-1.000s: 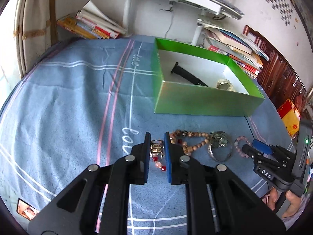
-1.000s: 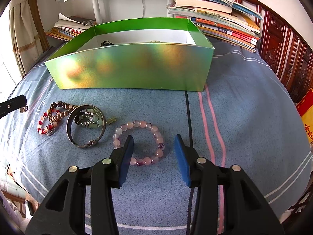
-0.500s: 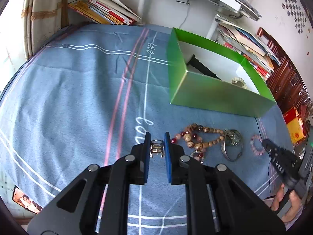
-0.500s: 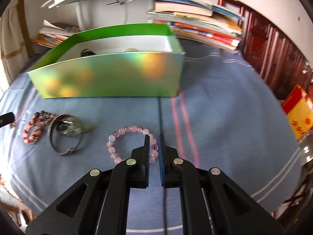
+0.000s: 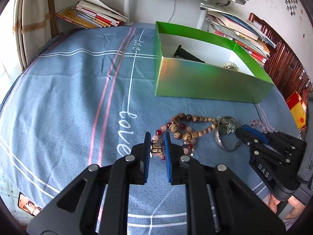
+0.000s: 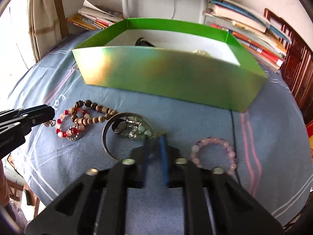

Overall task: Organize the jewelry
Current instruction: 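Grasp the silver bangle with the right tool while the left tool holds the gold charm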

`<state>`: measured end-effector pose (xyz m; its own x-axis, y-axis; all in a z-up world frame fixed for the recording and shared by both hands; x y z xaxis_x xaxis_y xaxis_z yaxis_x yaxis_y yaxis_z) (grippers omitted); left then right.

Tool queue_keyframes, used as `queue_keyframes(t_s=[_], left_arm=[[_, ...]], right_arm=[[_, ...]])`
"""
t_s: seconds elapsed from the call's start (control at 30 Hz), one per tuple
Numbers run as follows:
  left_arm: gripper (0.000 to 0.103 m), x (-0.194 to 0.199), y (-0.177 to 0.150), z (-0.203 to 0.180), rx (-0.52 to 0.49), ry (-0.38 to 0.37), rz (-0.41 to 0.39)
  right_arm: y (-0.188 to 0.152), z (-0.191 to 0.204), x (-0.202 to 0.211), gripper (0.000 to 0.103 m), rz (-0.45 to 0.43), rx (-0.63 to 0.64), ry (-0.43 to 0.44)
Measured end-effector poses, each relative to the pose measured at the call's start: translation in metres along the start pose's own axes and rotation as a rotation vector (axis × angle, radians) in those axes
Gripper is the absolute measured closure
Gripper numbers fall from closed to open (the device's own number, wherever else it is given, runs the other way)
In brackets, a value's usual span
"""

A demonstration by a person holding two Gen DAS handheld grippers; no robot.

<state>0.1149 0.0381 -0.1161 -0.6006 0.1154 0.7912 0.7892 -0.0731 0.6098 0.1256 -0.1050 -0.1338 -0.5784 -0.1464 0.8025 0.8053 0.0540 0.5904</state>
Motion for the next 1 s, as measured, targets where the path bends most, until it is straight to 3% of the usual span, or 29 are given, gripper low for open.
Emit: queue_keyframes(t_s=[0.43,1.0], left_arm=[[0.089,0.009,0.0,0.006,0.004,0.043,-0.032],[0.089,0.018,0.002,-0.007,-0.049,0.057,-0.062]], right_arm=[[0.007,-0.038,0.032,0.1,-0.08,-0.091,-0.042],[0.017,-0.05,0.051,0.099,-0.129,-0.117,-0.068]])
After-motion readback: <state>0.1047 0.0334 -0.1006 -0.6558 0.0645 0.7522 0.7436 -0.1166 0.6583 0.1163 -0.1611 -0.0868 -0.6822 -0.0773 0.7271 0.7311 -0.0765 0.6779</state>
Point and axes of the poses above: each gripper's, at about its wrist camera, not at the fingertips, and x roughly against the way its jaws point, z to its left, y to its top, the point moved 8 cm from there along -x, roughly the way its jaws point, and after that the axes turned 7 degrees about -x, right-handed, at the moved point
